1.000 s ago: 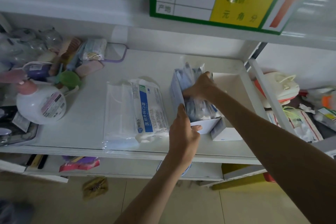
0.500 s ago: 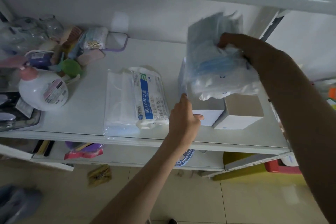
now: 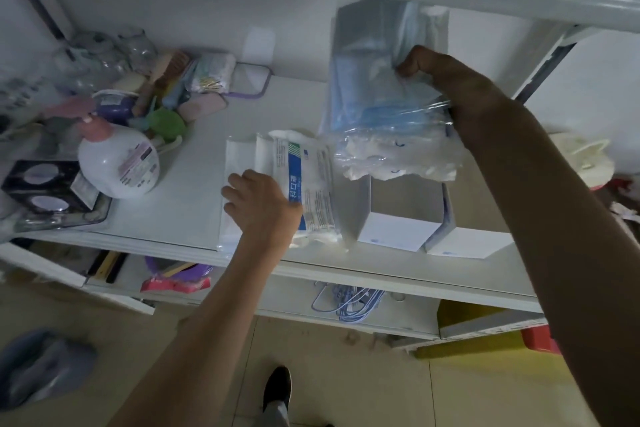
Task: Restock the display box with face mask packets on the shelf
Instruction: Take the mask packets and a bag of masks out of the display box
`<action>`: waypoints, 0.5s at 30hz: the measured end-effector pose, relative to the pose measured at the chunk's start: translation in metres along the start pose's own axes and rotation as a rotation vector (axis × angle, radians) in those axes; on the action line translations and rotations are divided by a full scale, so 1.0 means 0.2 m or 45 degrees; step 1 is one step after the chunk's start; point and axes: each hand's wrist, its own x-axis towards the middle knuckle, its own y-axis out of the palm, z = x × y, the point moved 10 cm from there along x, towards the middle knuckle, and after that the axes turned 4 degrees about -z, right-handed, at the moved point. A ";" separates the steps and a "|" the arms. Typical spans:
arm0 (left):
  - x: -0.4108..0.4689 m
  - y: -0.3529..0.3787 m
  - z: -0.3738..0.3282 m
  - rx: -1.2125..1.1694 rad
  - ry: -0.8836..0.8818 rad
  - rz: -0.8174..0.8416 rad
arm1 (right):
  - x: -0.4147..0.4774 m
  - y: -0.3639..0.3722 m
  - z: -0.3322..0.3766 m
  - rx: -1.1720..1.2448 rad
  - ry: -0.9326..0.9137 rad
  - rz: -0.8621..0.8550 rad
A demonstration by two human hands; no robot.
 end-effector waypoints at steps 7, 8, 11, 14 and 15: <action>0.11 0.03 0.05 -0.412 -0.051 0.111 | -0.06 0.03 -0.07 -0.087 0.139 -0.054; 0.12 0.01 0.05 -0.439 -0.035 0.090 | -0.05 0.02 -0.10 -0.092 0.163 -0.073; 0.14 -0.04 0.06 -0.454 0.078 0.036 | -0.05 0.03 -0.15 -0.079 0.216 -0.124; 0.14 -0.05 0.09 -0.459 0.091 0.040 | -0.04 0.04 -0.20 -0.121 0.252 -0.174; 0.14 -0.05 0.12 -0.484 0.073 0.038 | -0.04 0.05 -0.21 -0.150 0.254 -0.182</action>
